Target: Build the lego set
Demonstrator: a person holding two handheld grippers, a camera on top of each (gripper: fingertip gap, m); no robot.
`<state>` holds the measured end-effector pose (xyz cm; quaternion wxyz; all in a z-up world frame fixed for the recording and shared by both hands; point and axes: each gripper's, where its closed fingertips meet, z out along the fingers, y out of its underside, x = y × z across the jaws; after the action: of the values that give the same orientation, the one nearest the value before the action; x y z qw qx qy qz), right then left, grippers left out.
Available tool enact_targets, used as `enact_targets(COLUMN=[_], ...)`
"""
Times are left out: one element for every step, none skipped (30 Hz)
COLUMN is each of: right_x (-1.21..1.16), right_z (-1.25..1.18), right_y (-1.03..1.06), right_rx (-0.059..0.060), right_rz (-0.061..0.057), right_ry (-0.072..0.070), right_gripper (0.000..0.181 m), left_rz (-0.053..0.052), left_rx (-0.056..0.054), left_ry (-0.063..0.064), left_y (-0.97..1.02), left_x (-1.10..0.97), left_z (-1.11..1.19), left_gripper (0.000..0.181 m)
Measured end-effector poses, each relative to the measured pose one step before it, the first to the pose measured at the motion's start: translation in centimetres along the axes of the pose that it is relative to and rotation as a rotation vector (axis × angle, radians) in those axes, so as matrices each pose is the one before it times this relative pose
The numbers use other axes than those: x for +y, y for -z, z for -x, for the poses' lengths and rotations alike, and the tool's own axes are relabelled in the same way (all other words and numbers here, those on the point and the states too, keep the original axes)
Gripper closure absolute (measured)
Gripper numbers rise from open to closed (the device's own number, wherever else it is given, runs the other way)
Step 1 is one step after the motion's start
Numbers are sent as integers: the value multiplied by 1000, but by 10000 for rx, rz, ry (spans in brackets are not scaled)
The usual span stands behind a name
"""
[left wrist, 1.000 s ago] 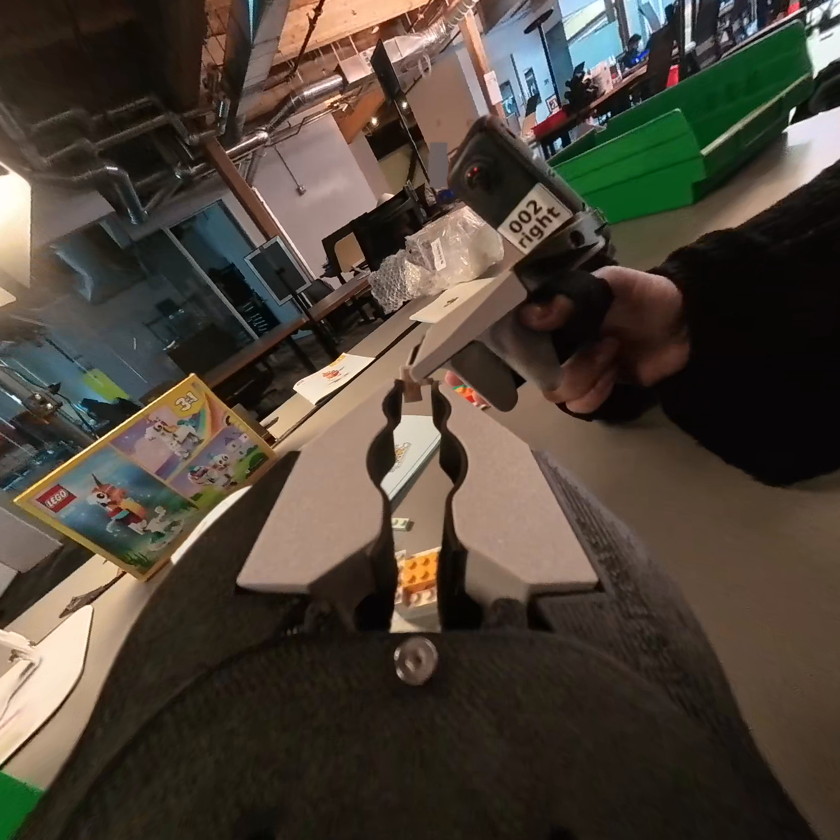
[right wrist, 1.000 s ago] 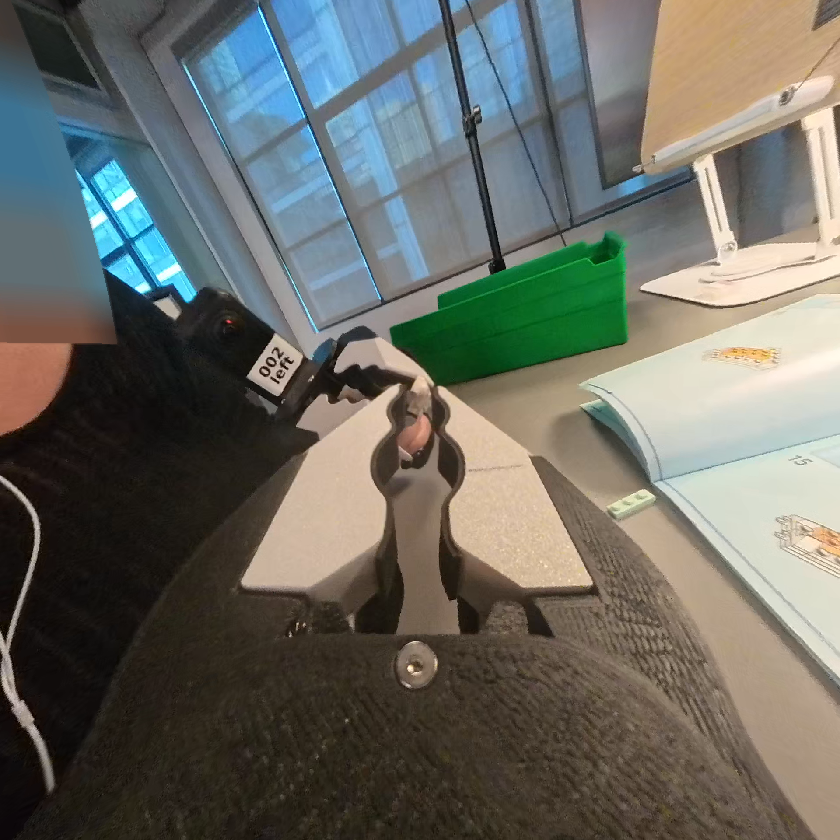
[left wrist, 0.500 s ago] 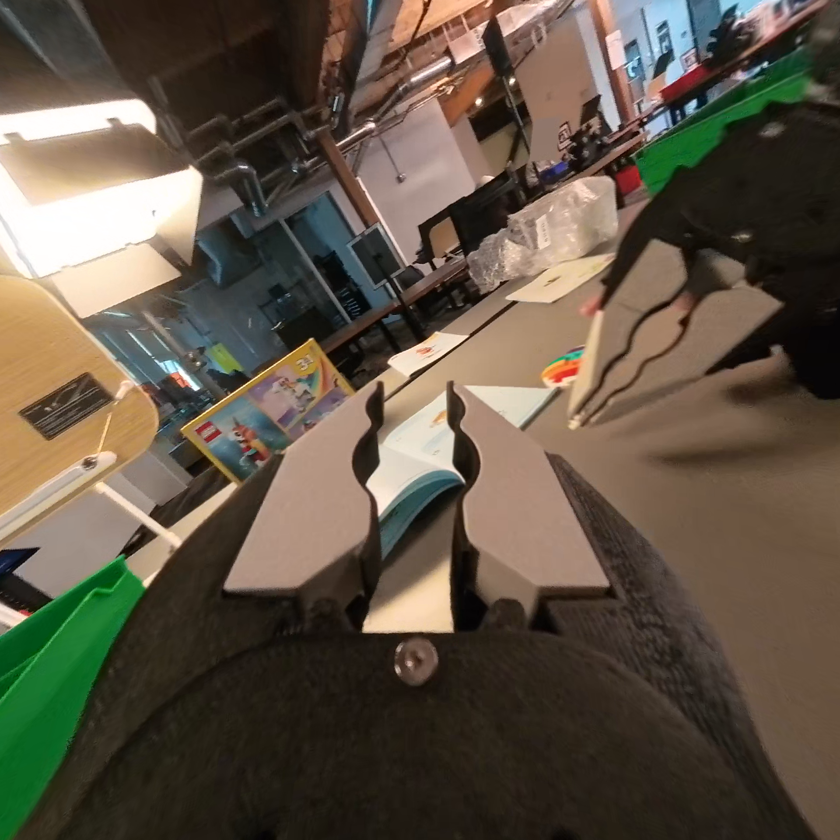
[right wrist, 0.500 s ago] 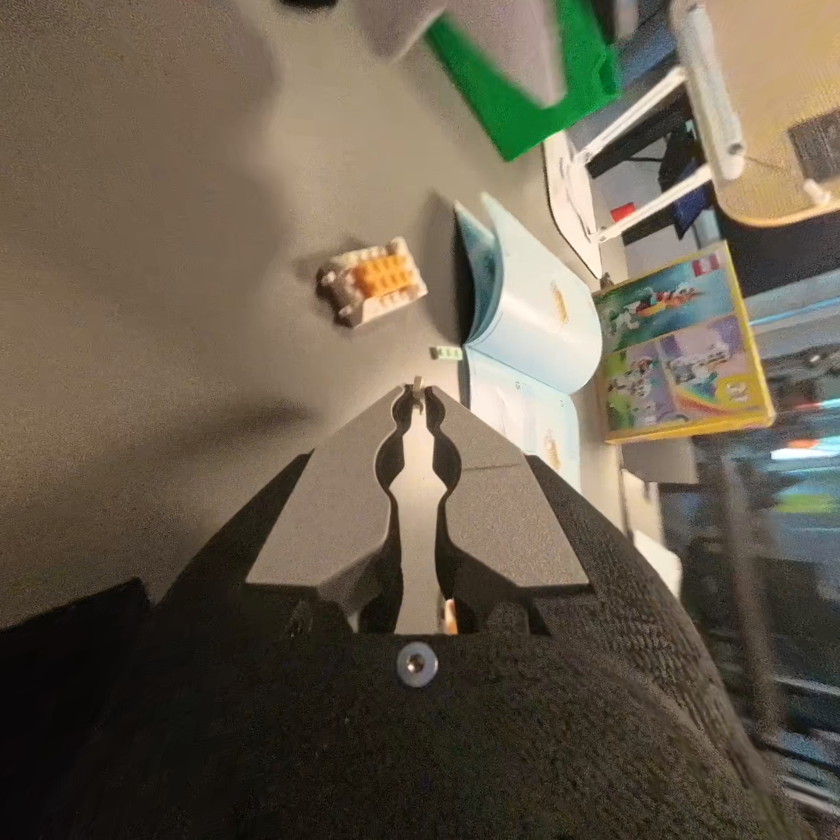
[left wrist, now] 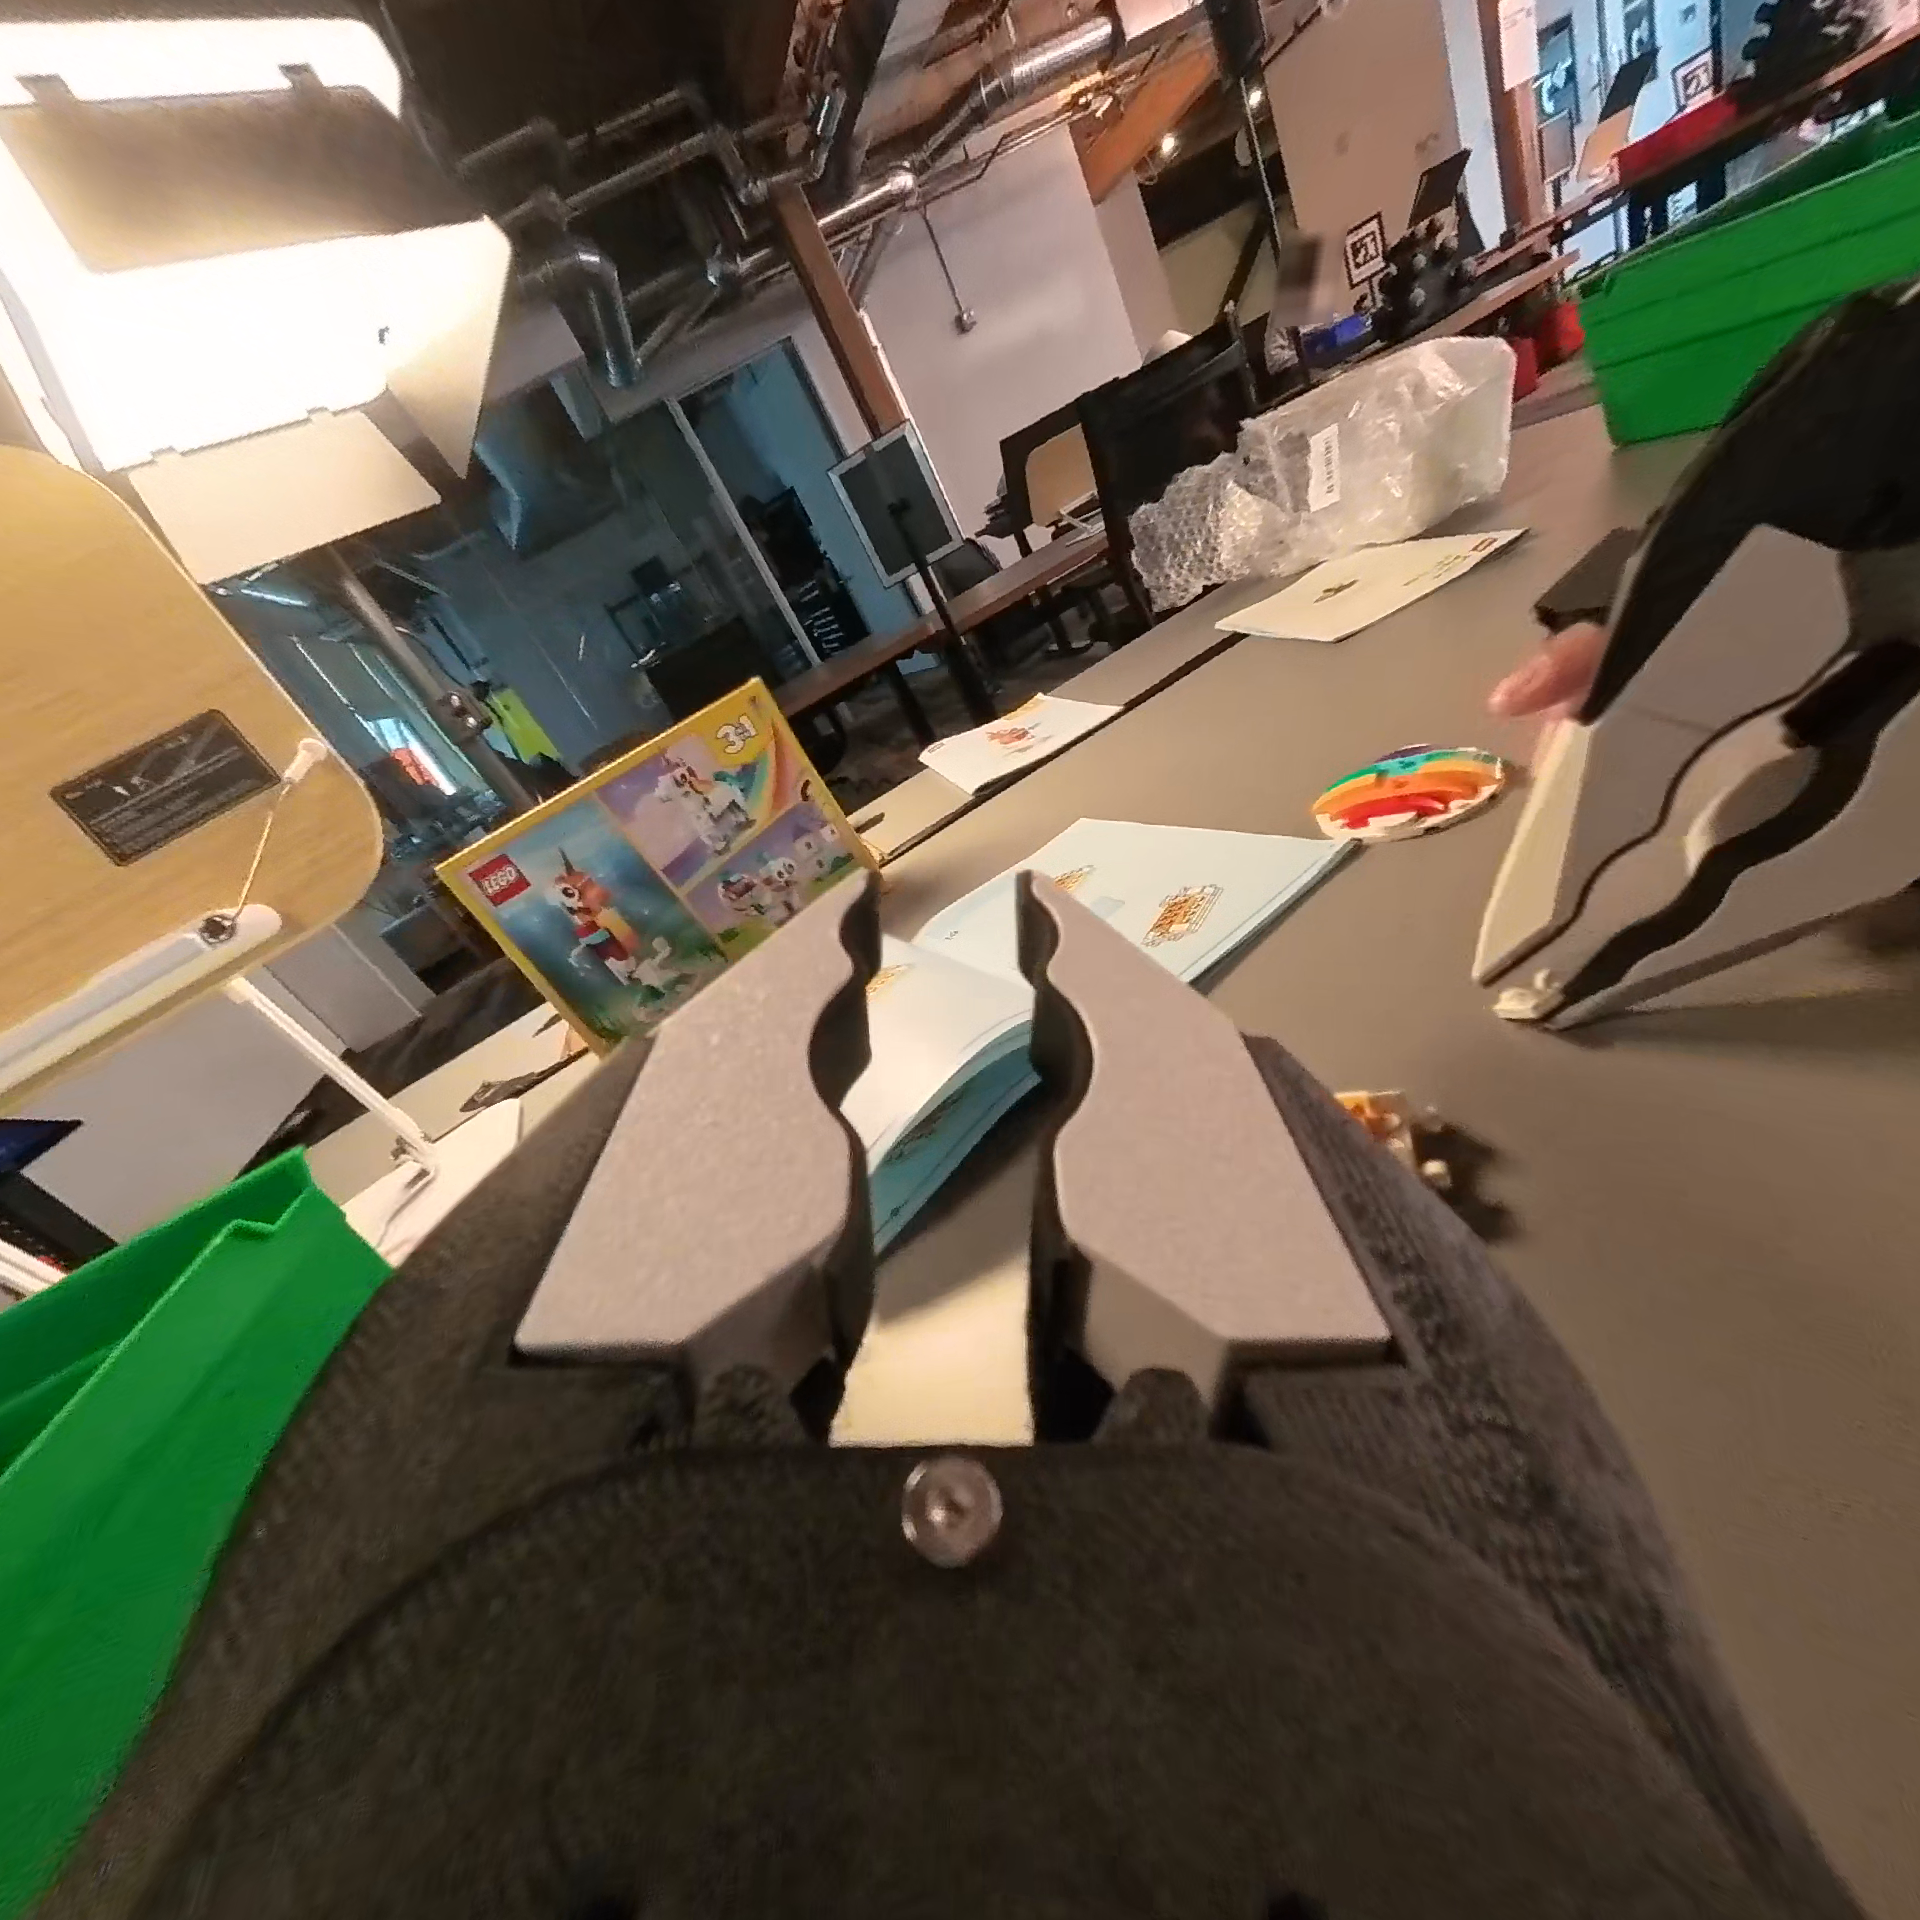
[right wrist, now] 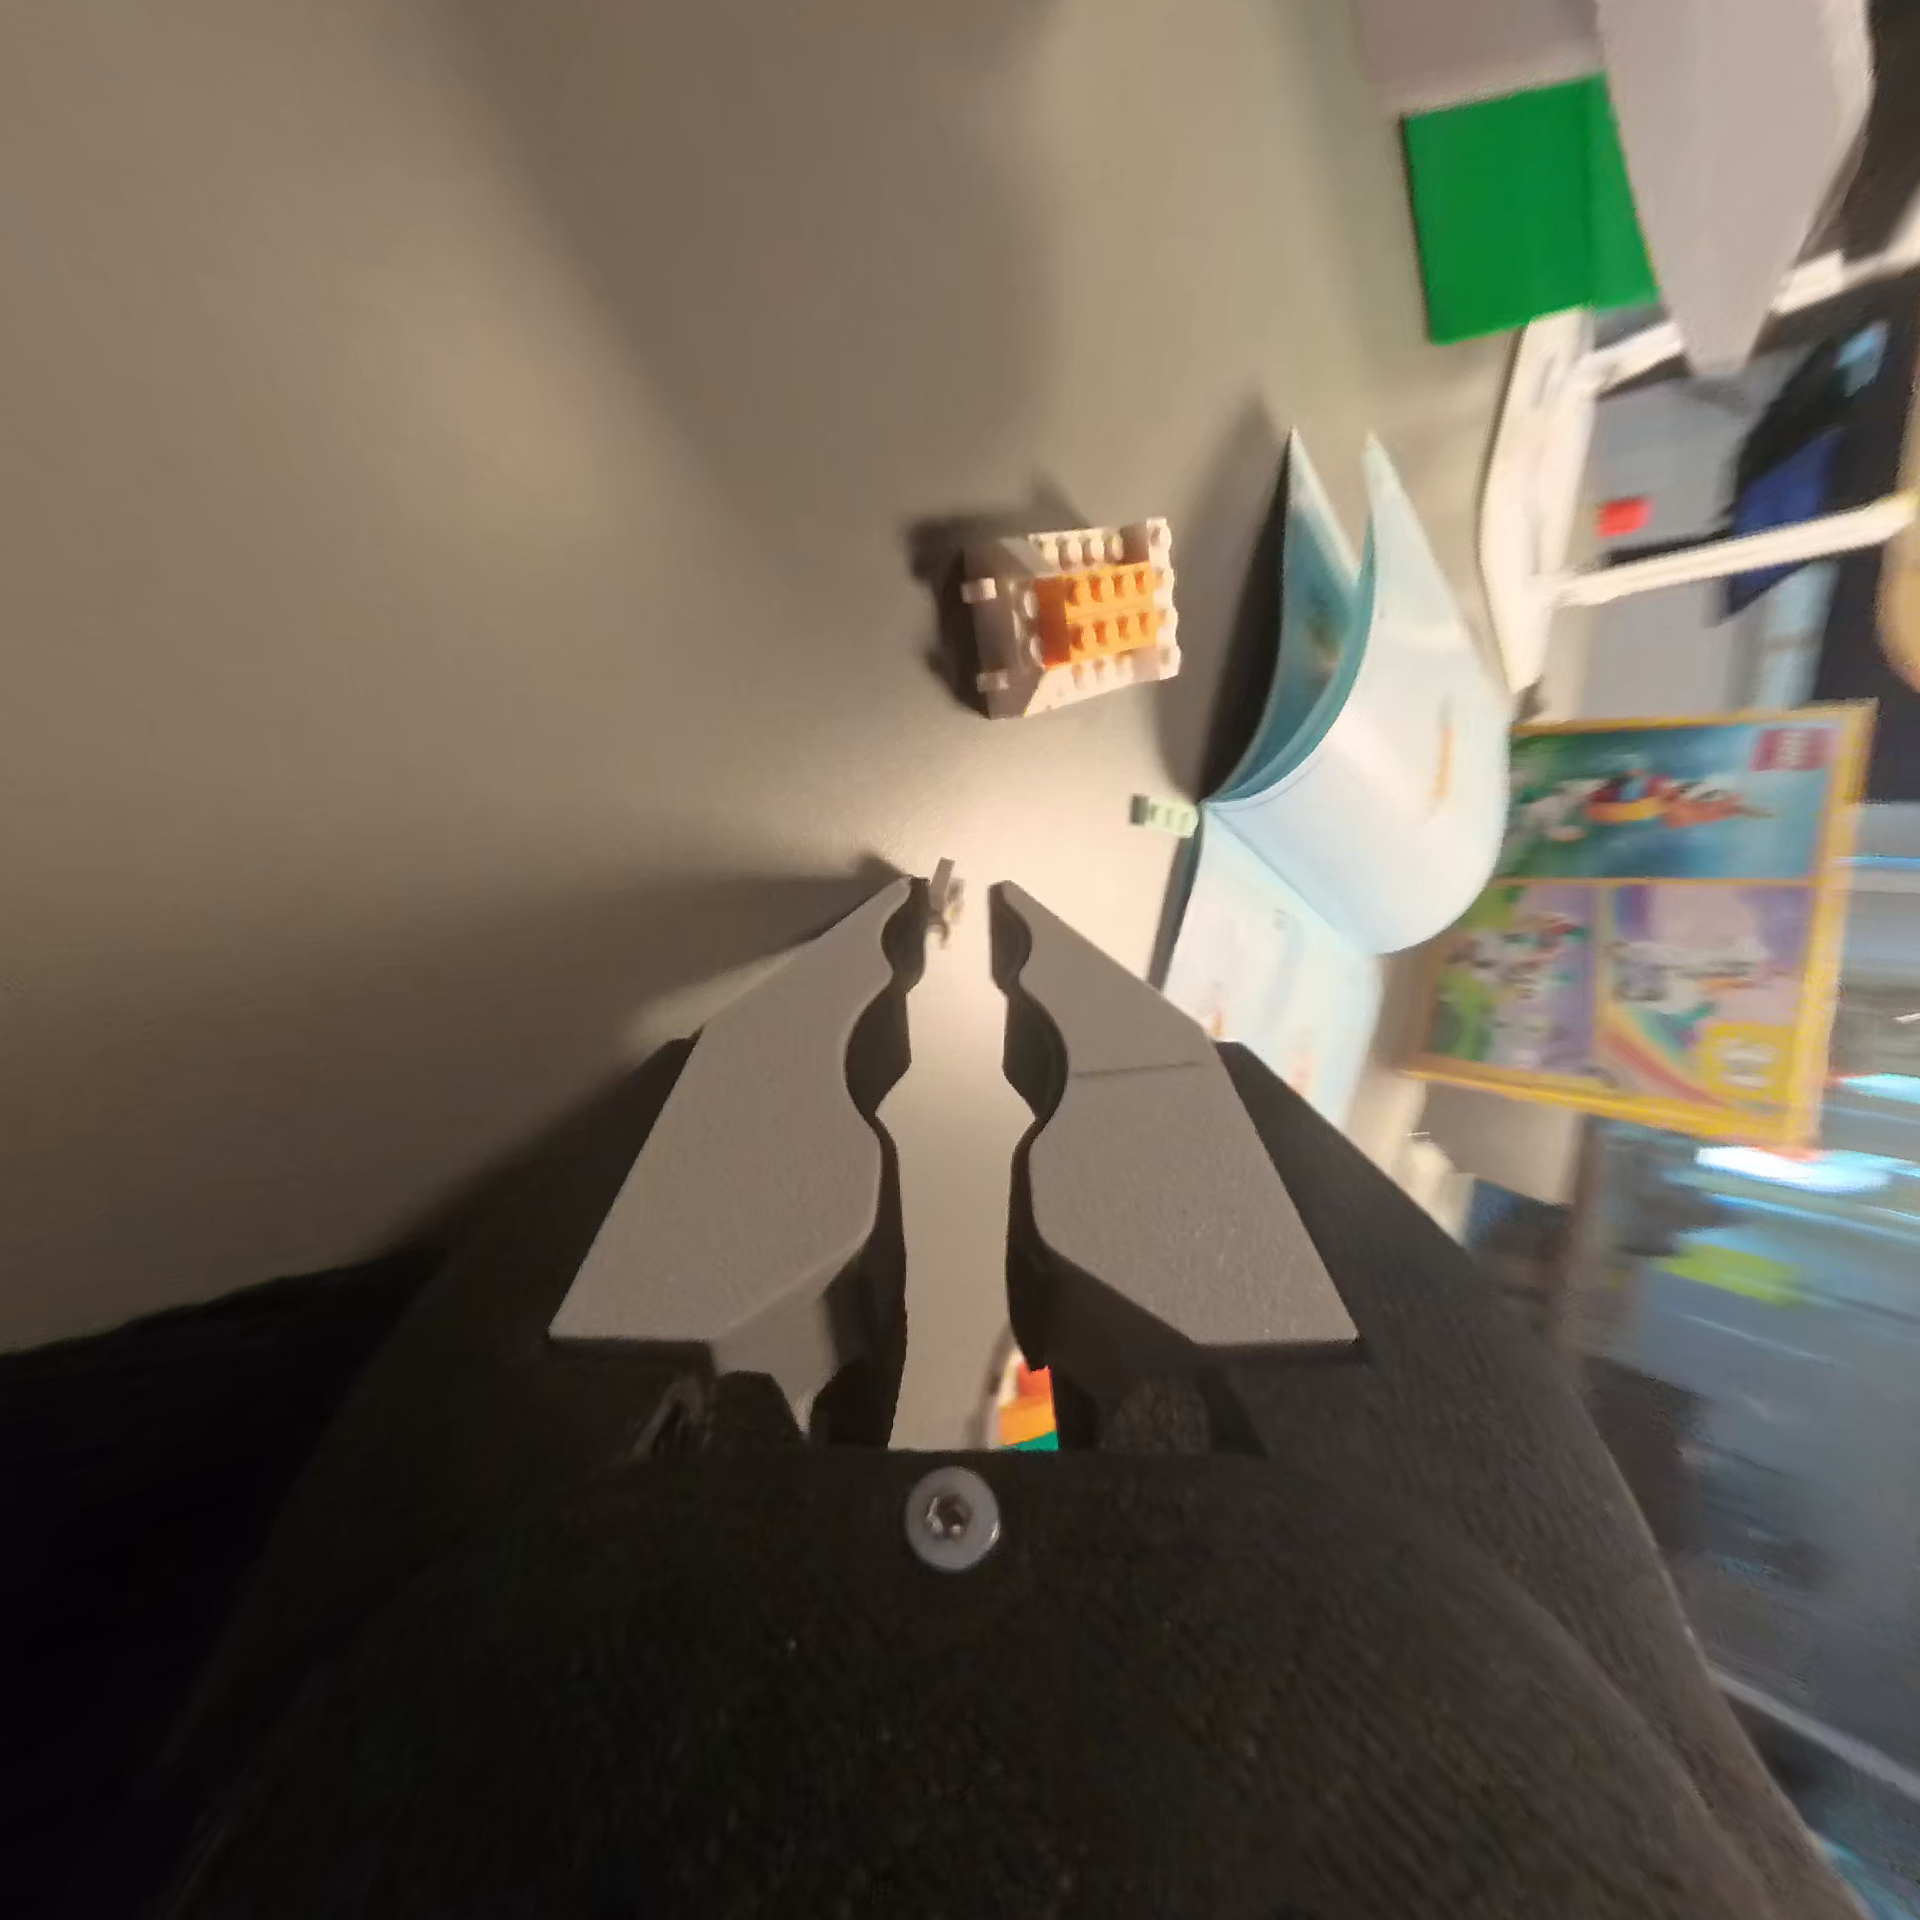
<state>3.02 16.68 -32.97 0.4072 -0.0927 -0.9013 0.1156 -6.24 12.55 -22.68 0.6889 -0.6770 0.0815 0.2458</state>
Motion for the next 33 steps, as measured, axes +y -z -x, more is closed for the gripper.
enact_targets(right_x=[-15,-87,-168,-207,-114,-60,1,54,66,56,35,44,35,-25,13,50,49,123,111,-40,-292,-569,-874,-906,-878,-735,-432,-274,-121,-27,20,60,120], right_z=[39,114,52,80,132,102,51,-1,-53,-56,-15,-46,-9,73,82,57,108,101,49,-279,-668,-430,-305,-512,360,121,65,238,-19,113,248,57,-49], right_y=[133,174,196,172,138,83,42,28,13,29,13,1,-22,-18,-53,-64,-48,-58,-46,-28,-10,-73,-203,-360,-465,-512,-549,-542,-514,-491,-452,-385,-305], right_rx=[-226,-315,-286,-263,-249,-183,-135,-96,-48,-40,-59,-39,-70,-134,-174,-198,-257,-291,-291,-76,193,98,130,362,-101,125,174,98,290,221,137,253,283], right_rz=[-102,-129,-176,-195,-148,-133,-114,-95,-87,-77,-52,-21,-19,-55,-57,-87,-146,-142,-159,-230,-310,-328,-400,-337,-311,-207,-7,69,139,182,171,176,195], right_ry=[-373,-453,-494,-433,-350,-291,-272,-250,-189,-128,-104,-122,-155,-215,-319,-388,-426,-497,-514,-520,-552,-539,-552,-583,-370,-397,-237,-138,-93,15,57,78,88], right_gripper=[169,166,159,152,148,146,144,142,140,138,138,136,136,134,134,133,132,131,129,128,128,128,130,131,130,129,128,127,127,126,125,124,124], left_rz=[-25,-32,-13,-6,-23,-34,-33,-12,4,-17,-33,-18,-7,-4,-2,3,-12,-33,-37,-32,-25,-13,-7,-8,-3,6,6,7,2,-12,-24,-23,-20], left_rx=[-17,-23,-11,-6,-5,5,15,28,34,14,4,15,14,19,40,47,3,-19,-48,-93,-106,-110,-78,-44,-21,-31,-49,-58,-47,-19,-10,1,5], left_ry=[20,-18,-19,-13,-7,7,18,31,33,10,2,21,25,20,27,17,-15,-32,-18,6,39,88,129,158,166,144,106,82,77,76,65,47,30], left_y=[48,61,38,19,27,19,7,-2,-3,16,27,25,21,4,-2,-16,8,37,52,54,68,46,26,17,7,26,24,32,33,26,27,13,27], left_x=[-37,-42,-21,-26,-48,-87,-67,-30,-4,-41,-58,-43,-14,-10,-12,-10,-44,-81,-82,-85,-53,-27,-8,1,21,21,39,27,21,-16,-35,-42,-41], left_z=[39,42,7,10,9,-15,-26,-41,-44,-12,0,-19,-16,-25,-70,-87,-22,12,55,152,196,248,220,179,153,167,188,191,158,104,70,44,11], left_gripper=[157,157,157,157,157,157,157,157,157,157,157,157,157,157,157,157,157,157,157,157,157,157,157,157,157,157,157,157,157,157,157,157,157])
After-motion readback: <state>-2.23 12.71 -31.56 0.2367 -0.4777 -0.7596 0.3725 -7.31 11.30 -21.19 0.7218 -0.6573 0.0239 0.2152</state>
